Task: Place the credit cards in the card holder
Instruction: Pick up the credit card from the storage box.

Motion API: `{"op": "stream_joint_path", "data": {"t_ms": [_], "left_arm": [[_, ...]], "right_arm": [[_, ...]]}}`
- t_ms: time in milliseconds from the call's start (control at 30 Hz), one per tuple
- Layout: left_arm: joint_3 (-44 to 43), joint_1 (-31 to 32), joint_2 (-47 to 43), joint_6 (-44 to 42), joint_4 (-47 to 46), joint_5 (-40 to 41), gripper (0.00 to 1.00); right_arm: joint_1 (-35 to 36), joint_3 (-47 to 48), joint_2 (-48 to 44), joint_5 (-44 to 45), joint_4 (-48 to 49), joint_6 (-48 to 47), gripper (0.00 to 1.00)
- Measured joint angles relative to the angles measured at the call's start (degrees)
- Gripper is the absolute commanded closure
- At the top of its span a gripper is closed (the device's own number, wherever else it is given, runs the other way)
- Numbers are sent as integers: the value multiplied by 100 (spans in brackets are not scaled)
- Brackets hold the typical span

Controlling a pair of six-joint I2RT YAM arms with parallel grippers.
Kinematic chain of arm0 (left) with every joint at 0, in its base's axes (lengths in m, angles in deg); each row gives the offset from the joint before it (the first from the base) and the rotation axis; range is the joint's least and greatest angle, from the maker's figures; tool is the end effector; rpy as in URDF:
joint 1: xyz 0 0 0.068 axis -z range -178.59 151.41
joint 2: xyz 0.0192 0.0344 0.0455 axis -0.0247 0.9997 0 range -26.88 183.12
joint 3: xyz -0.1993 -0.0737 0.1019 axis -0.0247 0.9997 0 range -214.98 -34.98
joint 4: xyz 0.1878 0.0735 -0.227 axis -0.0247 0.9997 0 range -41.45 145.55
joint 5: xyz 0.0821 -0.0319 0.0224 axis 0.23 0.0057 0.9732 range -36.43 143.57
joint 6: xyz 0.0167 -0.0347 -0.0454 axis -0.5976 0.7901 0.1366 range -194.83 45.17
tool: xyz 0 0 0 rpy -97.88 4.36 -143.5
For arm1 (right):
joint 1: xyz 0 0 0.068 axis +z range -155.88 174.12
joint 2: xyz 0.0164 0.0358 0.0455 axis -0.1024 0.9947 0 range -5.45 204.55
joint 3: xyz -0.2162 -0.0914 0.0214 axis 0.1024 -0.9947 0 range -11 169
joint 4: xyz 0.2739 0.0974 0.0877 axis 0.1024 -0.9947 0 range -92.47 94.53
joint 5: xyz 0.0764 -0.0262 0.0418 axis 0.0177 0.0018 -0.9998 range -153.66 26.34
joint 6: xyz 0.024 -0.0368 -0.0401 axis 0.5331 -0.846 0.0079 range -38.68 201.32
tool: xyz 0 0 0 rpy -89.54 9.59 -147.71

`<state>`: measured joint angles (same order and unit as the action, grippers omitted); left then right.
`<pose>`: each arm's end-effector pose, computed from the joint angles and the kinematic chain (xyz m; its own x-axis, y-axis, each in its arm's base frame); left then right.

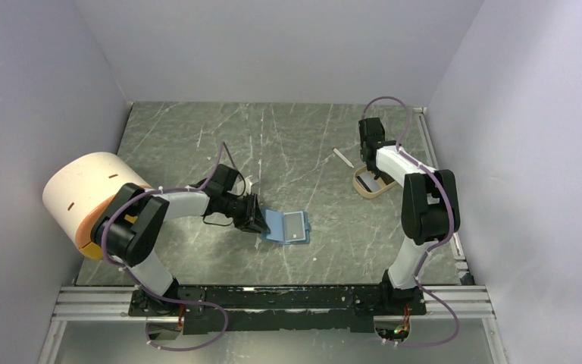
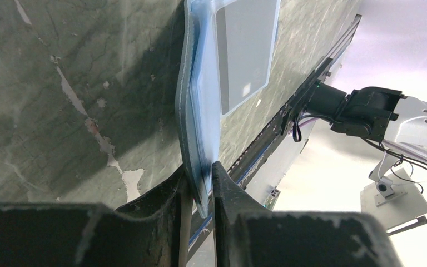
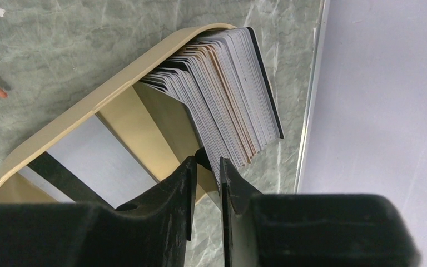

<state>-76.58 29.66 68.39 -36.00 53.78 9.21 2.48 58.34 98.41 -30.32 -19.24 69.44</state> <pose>0.2631 -0.1759 0.0503 -0.9992 0.0279 -0.0272 0.0386 0.6116 -0.7902 0.4038 0.0352 0.1237 -0.8575 -0.2998 -0.4180 -0.0125 0.8245 -0.5658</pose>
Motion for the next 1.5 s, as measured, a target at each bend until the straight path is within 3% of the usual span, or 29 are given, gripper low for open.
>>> {"op": "stream_joint_path", "data": {"t_ms": [533, 933, 1267, 1500], "left_arm": [[81, 0, -35, 63, -98, 0, 77], [177, 0, -90, 98, -118, 0, 77], [289, 0, -140, 105, -219, 2, 74], [369, 0, -142, 168, -306, 17, 73]], "right_arm": [[140, 87, -114, -39, -267, 179, 79], [472, 107, -317, -247, -691, 507, 98], [1233, -7, -780, -168, -1408, 1126, 100], [1462, -68, -1803, -675, -1657, 1517, 100]]}}
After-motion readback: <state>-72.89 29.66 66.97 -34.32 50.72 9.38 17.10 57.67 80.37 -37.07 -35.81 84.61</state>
